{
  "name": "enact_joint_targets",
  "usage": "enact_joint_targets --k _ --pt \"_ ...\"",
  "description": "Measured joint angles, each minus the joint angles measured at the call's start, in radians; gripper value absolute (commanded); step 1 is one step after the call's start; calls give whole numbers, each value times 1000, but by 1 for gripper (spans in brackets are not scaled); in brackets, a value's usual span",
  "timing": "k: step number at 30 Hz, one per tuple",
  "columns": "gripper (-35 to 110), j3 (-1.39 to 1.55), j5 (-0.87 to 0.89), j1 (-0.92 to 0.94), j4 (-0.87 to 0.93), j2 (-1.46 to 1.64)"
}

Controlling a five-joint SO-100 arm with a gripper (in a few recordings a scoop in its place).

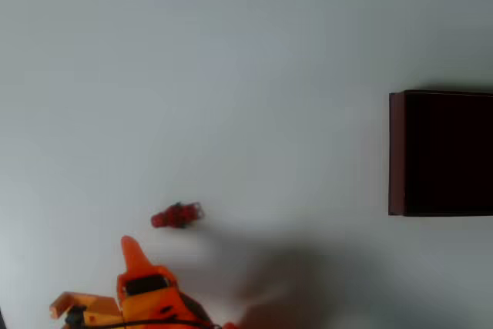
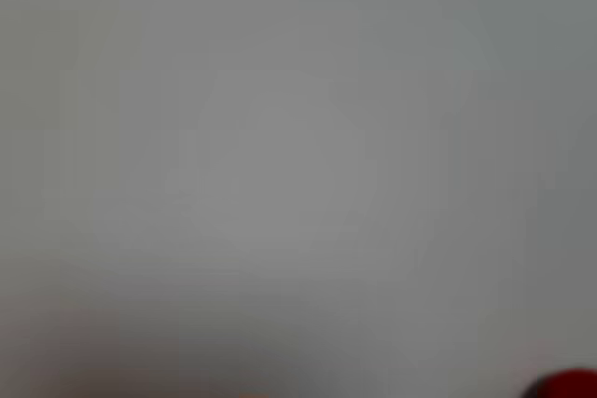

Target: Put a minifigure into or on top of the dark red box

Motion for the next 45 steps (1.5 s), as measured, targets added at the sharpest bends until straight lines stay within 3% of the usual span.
enact_joint_targets --k 11,27,45 --pt "26 -383 -130 46 91 -641" --pt "26 -529 -259 262 166 -831" --pt "25 -606 -199 227 120 -1014"
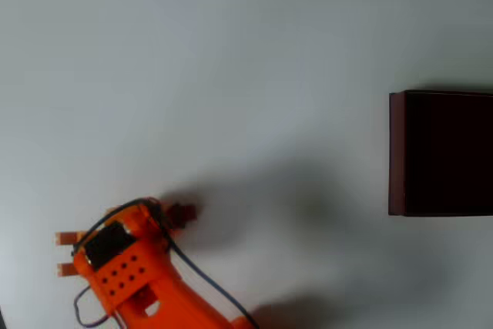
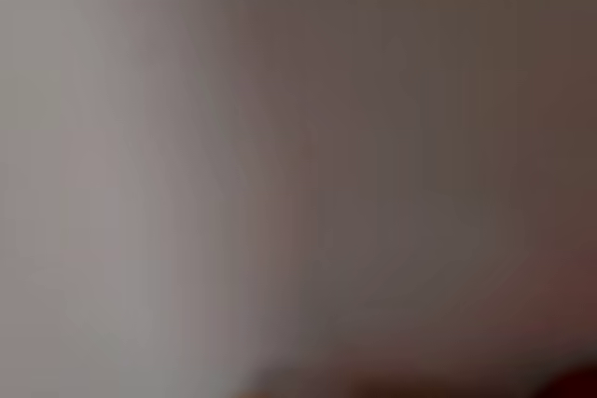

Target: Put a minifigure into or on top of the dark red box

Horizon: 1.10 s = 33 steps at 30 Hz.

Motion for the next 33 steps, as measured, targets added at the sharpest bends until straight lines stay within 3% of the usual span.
enact_joint_targets --k 33 --pt "20 98 -21 35 -114 37"
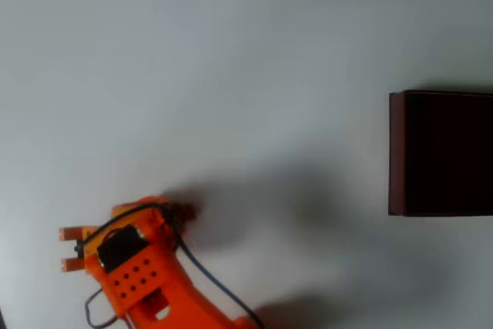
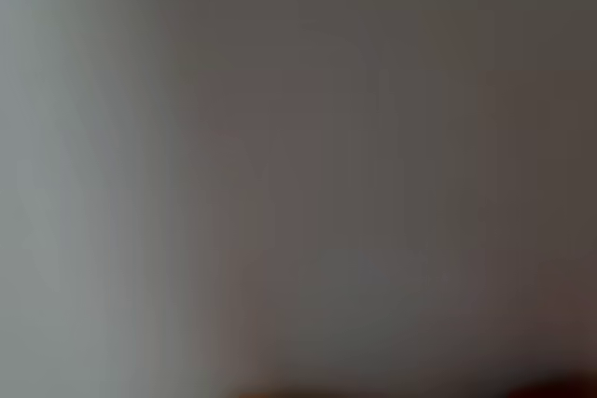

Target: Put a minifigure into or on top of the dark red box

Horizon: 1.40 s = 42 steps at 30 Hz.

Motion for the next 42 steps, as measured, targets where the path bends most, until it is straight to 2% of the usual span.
enact_joint_targets --k 42 --pt "7 21 21 8 0 14"
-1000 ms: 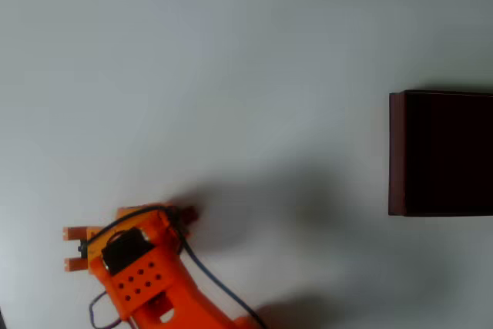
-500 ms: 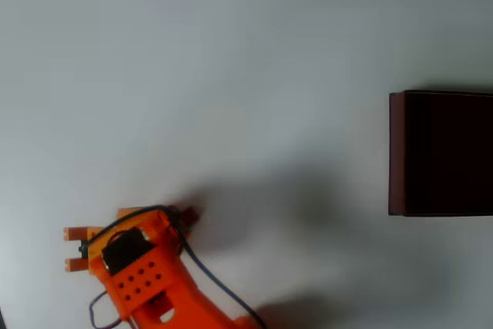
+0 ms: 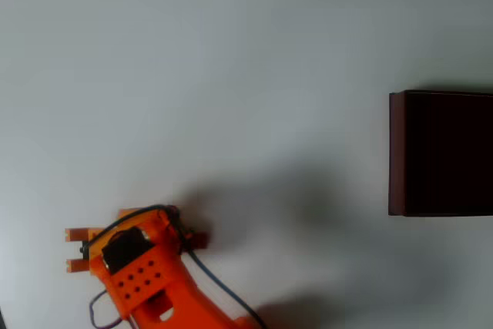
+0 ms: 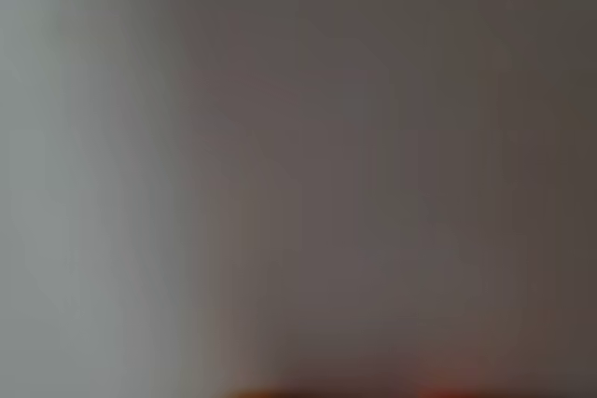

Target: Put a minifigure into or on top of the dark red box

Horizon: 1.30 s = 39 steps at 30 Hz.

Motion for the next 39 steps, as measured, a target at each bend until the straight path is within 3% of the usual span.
enact_joint_targets --k 11,20,31,39 --pt "0 0 18 9 6 0" --pt "0 -23 52 20 158 80" --pt "0 -41 67 170 423 425" --pt "0 -215 37 359 488 330"
